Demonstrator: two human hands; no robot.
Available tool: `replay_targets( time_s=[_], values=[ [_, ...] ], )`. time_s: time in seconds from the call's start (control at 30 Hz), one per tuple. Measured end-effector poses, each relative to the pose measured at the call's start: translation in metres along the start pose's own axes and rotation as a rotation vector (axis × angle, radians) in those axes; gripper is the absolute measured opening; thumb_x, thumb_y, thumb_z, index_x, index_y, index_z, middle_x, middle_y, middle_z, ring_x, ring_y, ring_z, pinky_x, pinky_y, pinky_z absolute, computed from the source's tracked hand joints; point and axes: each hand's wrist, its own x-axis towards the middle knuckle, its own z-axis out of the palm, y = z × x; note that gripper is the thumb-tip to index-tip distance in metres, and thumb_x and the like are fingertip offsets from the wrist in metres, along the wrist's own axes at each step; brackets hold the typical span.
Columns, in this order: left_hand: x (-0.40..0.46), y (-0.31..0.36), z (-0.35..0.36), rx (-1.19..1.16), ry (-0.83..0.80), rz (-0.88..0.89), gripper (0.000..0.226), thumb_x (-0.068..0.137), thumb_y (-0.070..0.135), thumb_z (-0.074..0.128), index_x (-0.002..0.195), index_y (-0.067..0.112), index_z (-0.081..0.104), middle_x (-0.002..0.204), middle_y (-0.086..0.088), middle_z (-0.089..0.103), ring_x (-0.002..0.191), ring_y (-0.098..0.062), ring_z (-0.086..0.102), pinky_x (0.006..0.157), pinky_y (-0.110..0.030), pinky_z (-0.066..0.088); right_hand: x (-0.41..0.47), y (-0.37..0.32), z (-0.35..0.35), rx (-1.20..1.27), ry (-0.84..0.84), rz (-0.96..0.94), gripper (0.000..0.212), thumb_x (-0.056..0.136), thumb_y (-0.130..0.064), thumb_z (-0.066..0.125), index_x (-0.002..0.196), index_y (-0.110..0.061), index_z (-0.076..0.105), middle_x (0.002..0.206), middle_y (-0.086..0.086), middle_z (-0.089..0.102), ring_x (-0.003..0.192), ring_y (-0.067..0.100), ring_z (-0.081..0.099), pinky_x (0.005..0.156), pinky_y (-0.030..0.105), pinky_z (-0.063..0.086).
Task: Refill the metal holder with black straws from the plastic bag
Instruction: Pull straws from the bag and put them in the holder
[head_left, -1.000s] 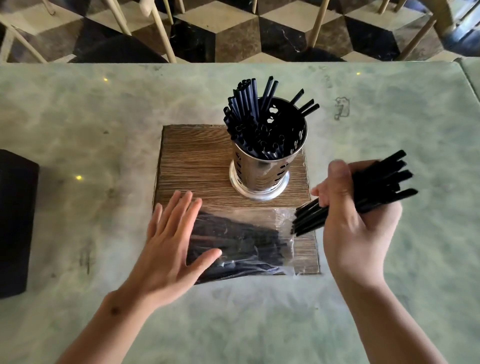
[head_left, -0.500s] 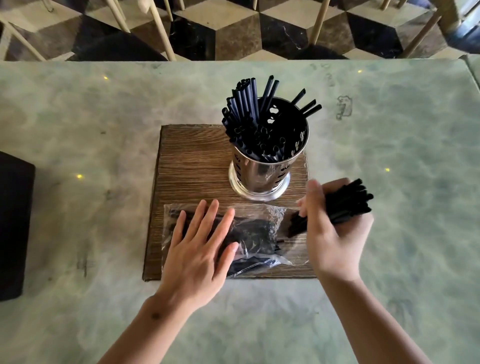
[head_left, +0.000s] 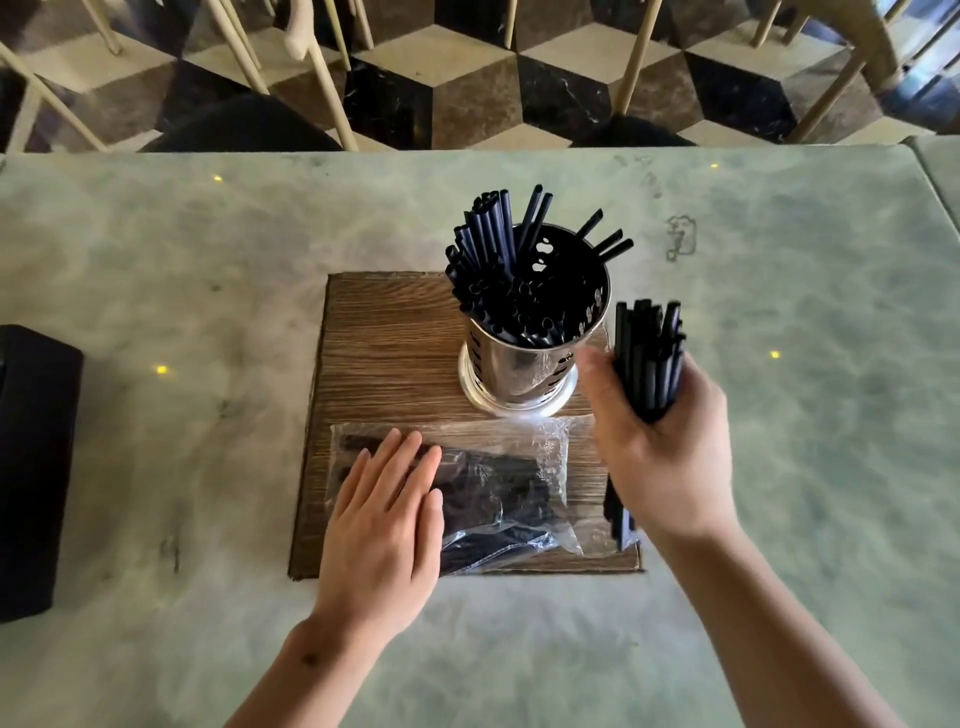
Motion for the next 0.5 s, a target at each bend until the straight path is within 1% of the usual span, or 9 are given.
replay_targets(
  time_s=[0.07, 0.13, 0.2, 0.3, 0.37, 0.4, 0.43, 0.47, 0.5],
  values=[
    [-0.003, -0.003, 0.004, 0.007, 0.003, 0.021, 0.056, 0.113, 0.034, 0.026, 0.138, 0.004, 0.066, 0.152, -0.015, 0.057, 0.145, -0.034, 0.051, 0.115, -0.060, 0.044, 0.013, -0.016, -0.007, -0.062, -0.053, -0.033, 0.048, 0.093, -0.041, 0.066, 0.063, -0.015, 0.040, 0.058, 0.010, 0.052, 0.042, 0.016, 0.038, 0.039, 0.027, 0.032],
    [-0.004, -0.004, 0.006, 0.008, 0.009, 0.025, 0.054, 0.112, 0.033, 0.028, 0.139, 0.005, 0.066, 0.153, -0.015, 0.057, 0.146, -0.034, 0.050, 0.115, -0.059, 0.045, 0.028, -0.034, -0.014, -0.117, -0.128, -0.070, 0.047, 0.095, -0.034, 0.067, 0.061, -0.020, 0.038, 0.050, -0.001, 0.048, 0.041, 0.008, 0.035, 0.038, 0.018, 0.027],
    [-0.003, -0.003, 0.006, 0.006, 0.017, 0.024, 0.053, 0.112, 0.033, 0.029, 0.139, 0.005, 0.066, 0.153, -0.014, 0.057, 0.146, -0.033, 0.051, 0.115, -0.059, 0.045, 0.040, -0.054, -0.018, -0.166, -0.217, -0.109, 0.048, 0.096, -0.032, 0.066, 0.059, -0.025, 0.037, 0.044, -0.012, 0.046, 0.039, 0.006, 0.037, 0.037, 0.015, 0.026],
    [-0.003, -0.003, 0.005, 0.006, 0.019, 0.025, 0.054, 0.112, 0.034, 0.028, 0.139, 0.006, 0.066, 0.153, -0.013, 0.057, 0.145, -0.032, 0.051, 0.115, -0.058, 0.044, 0.056, -0.083, -0.020, -0.215, -0.315, -0.168, 0.045, 0.096, -0.034, 0.067, 0.060, -0.028, 0.041, 0.039, -0.017, 0.048, 0.034, 0.002, 0.042, 0.036, 0.010, 0.028],
    [-0.003, -0.004, 0.006, 0.011, 0.021, 0.025, 0.054, 0.113, 0.034, 0.027, 0.139, 0.006, 0.066, 0.153, -0.013, 0.057, 0.146, -0.031, 0.051, 0.116, -0.057, 0.044, 0.066, -0.100, -0.021, -0.168, -0.369, -0.191, 0.030, 0.098, -0.029, 0.068, 0.072, -0.028, 0.052, 0.047, -0.014, 0.058, 0.036, -0.002, 0.051, 0.038, 0.008, 0.037],
    [-0.004, -0.004, 0.006, 0.015, 0.023, 0.026, 0.054, 0.113, 0.034, 0.027, 0.139, 0.007, 0.066, 0.153, -0.013, 0.057, 0.146, -0.031, 0.050, 0.116, -0.057, 0.044, 0.070, -0.107, -0.021, -0.110, -0.400, -0.191, 0.020, 0.099, -0.024, 0.068, 0.081, -0.022, 0.059, 0.054, -0.007, 0.065, 0.041, -0.002, 0.060, 0.042, 0.009, 0.044],
    [-0.004, -0.005, 0.007, 0.017, 0.025, 0.028, 0.054, 0.113, 0.034, 0.027, 0.139, 0.007, 0.066, 0.153, -0.012, 0.057, 0.146, -0.031, 0.050, 0.116, -0.057, 0.043, 0.075, -0.113, -0.020, -0.038, -0.424, -0.180, 0.012, 0.099, -0.020, 0.068, 0.089, -0.017, 0.062, 0.060, -0.001, 0.071, 0.047, 0.002, 0.067, 0.046, 0.012, 0.050],
    [-0.006, -0.006, 0.008, 0.017, 0.027, 0.030, 0.054, 0.113, 0.033, 0.026, 0.140, 0.007, 0.066, 0.154, -0.012, 0.056, 0.147, -0.030, 0.049, 0.117, -0.056, 0.042, 0.079, -0.118, -0.020, 0.027, -0.437, -0.160, 0.008, 0.099, -0.017, 0.067, 0.093, -0.013, 0.063, 0.065, 0.003, 0.074, 0.052, 0.007, 0.071, 0.048, 0.016, 0.053],
    [-0.006, -0.006, 0.008, 0.013, 0.032, 0.033, 0.054, 0.113, 0.033, 0.026, 0.140, 0.008, 0.066, 0.154, -0.011, 0.056, 0.147, -0.029, 0.049, 0.118, -0.055, 0.042, 0.085, -0.122, -0.020, 0.075, -0.434, -0.152, 0.006, 0.099, -0.015, 0.066, 0.095, -0.012, 0.063, 0.066, 0.002, 0.075, 0.053, 0.009, 0.072, 0.050, 0.019, 0.054]
  ],
)
